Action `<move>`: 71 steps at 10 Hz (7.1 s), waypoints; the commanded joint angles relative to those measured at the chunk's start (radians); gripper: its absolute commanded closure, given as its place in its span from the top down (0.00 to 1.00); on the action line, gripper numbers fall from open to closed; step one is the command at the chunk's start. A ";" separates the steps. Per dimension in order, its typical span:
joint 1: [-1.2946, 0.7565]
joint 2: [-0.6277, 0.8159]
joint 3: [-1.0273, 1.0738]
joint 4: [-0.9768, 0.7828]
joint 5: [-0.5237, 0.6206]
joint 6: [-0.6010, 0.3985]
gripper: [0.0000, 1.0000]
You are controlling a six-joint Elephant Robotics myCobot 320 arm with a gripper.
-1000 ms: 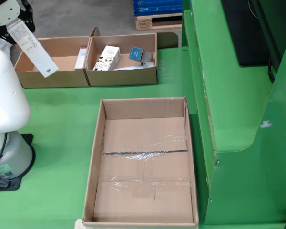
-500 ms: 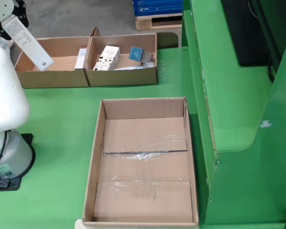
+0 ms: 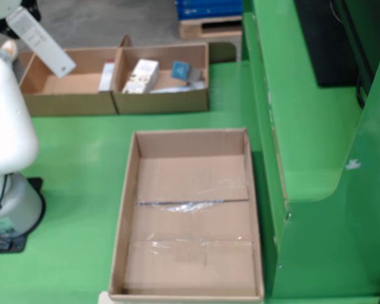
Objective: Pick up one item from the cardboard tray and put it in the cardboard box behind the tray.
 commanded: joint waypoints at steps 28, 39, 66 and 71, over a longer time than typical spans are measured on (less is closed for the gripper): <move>0.163 -0.098 0.021 0.047 0.118 0.071 0.00; 0.148 -0.395 0.021 0.728 -0.169 -0.050 0.00; 0.148 -0.395 0.022 0.728 -0.169 -0.050 0.00; 0.148 -0.395 0.022 0.728 -0.169 -0.050 0.00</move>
